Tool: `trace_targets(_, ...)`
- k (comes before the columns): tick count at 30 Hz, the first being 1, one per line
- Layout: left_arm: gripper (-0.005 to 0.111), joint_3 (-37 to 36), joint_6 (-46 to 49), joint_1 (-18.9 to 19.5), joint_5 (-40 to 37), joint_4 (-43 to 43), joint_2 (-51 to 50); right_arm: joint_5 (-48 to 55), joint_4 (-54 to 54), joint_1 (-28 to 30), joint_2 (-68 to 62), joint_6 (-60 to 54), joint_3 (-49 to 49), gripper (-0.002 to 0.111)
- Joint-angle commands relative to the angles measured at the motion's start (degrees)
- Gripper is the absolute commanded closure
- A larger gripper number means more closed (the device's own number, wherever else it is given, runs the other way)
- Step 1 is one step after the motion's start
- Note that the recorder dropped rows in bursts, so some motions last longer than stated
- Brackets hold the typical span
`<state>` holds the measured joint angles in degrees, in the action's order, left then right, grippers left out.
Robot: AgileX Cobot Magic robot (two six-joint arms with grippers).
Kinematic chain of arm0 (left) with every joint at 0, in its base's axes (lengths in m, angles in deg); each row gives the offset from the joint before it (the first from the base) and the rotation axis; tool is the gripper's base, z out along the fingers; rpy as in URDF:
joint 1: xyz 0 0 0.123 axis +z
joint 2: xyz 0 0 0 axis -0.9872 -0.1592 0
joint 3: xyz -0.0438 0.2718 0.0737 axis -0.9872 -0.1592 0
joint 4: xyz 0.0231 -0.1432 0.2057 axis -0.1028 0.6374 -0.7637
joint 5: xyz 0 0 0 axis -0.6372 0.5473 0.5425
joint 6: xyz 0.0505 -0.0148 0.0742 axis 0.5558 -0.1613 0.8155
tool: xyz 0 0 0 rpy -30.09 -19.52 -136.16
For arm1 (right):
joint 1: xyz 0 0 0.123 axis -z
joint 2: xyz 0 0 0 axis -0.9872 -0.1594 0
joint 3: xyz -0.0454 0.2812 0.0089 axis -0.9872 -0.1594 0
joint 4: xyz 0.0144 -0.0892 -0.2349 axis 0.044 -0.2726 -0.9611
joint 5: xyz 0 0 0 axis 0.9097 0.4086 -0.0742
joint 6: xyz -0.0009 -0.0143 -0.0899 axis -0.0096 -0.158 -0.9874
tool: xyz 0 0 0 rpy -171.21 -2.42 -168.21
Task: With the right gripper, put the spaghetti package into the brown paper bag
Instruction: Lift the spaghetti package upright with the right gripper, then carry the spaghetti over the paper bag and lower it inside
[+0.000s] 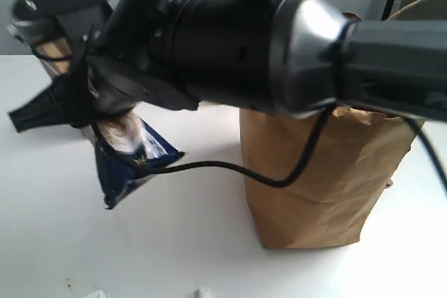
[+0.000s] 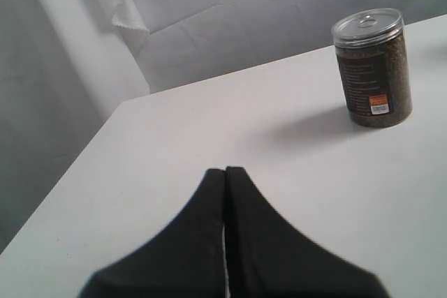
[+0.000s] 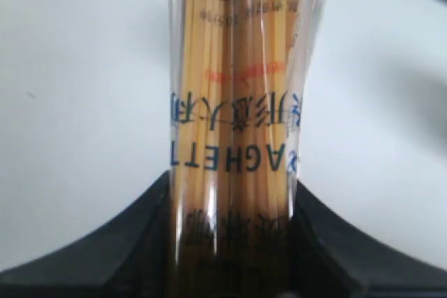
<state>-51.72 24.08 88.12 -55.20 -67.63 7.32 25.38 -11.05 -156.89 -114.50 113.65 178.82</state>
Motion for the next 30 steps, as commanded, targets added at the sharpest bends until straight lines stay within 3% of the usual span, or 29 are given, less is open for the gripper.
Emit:
trace_targets(1,0.107,-0.3,-0.2,-0.2,0.4,0.3,-0.1,-12.7,-5.4,-2.2,8.5,0.5,-1.7,0.108)
trace_targets(8,0.107,-0.3,-0.2,-0.2,0.4,0.3,-0.1,-19.8,-13.0,-2.3,20.3,0.5,-6.0,0.108)
trace_targets(13,0.107,-0.3,-0.2,-0.2,0.4,0.3,-0.1,-21.5,-15.0,0.9,27.4,0.5,-7.5,0.108)
trace_targets(23,0.107,-0.3,-0.2,-0.2,0.4,0.3,-0.1,-27.7,-13.7,17.8,39.2,0.3,-16.7,0.108)
trace_targets(30,0.107,-0.3,-0.2,-0.2,0.4,0.3,-0.1,-48.1,-1.9,31.2,41.2,-3.0,-33.5,0.108)
